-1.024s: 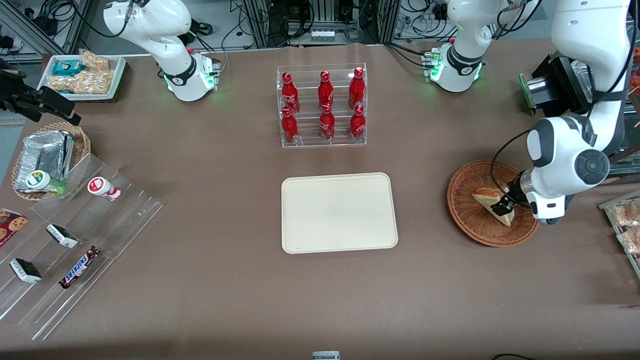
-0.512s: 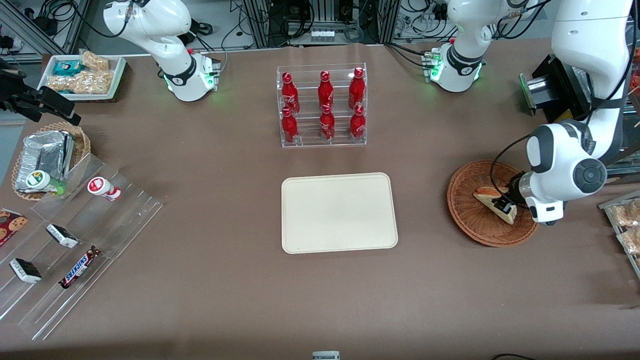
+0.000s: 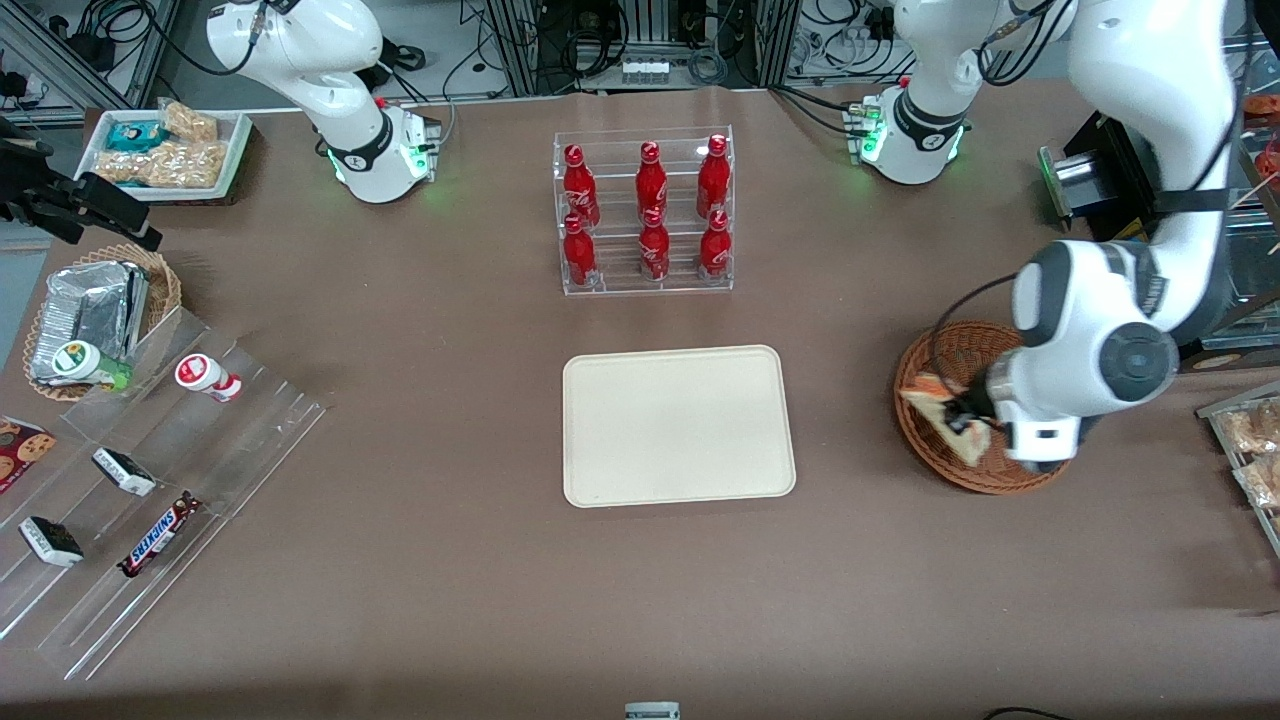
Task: Place sandwich from basket to tray
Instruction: 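Close the left gripper on the wrapped sandwich and lift it, then carry the sandwich with the left gripper over the cream tray and lower it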
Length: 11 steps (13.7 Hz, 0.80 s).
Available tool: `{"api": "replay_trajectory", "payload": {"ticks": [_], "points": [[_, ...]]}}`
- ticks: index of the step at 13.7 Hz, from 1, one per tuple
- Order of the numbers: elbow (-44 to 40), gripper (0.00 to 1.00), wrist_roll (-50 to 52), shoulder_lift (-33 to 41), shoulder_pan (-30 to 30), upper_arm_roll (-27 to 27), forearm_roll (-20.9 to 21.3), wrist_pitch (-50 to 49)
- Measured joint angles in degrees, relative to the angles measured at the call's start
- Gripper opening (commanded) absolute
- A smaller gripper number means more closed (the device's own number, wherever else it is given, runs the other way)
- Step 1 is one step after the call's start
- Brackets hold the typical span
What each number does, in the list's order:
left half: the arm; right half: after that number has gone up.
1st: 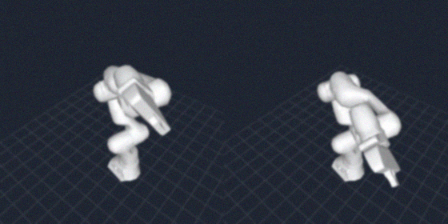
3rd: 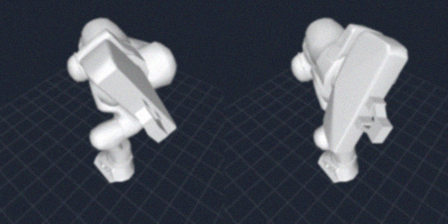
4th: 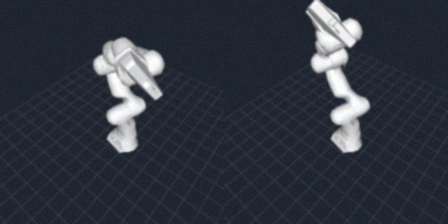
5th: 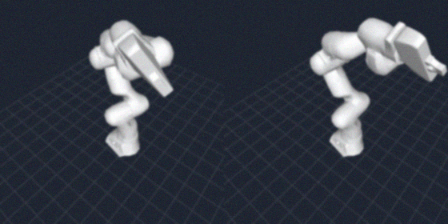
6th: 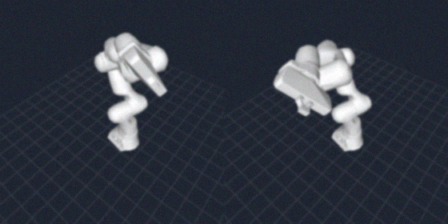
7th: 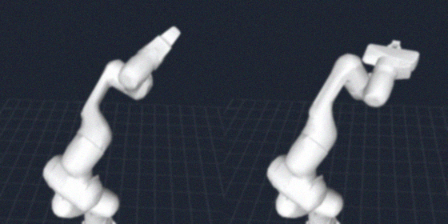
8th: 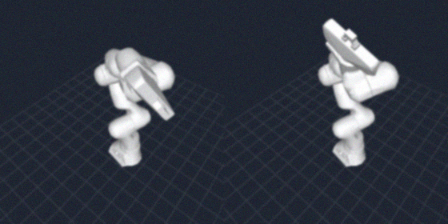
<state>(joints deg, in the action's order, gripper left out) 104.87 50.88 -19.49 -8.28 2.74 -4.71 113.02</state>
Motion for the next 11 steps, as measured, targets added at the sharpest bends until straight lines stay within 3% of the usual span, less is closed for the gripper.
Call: {"api": "replay_trajectory", "payload": {"ticks": [6,11], "points": [[-11.4,0.01,1.13,-10.76,-16.91,0.68,-2.04,7.31],[-13.27,0.01,3.91,-16.89,-26.15,0.54,-1.89,17.43]]}}
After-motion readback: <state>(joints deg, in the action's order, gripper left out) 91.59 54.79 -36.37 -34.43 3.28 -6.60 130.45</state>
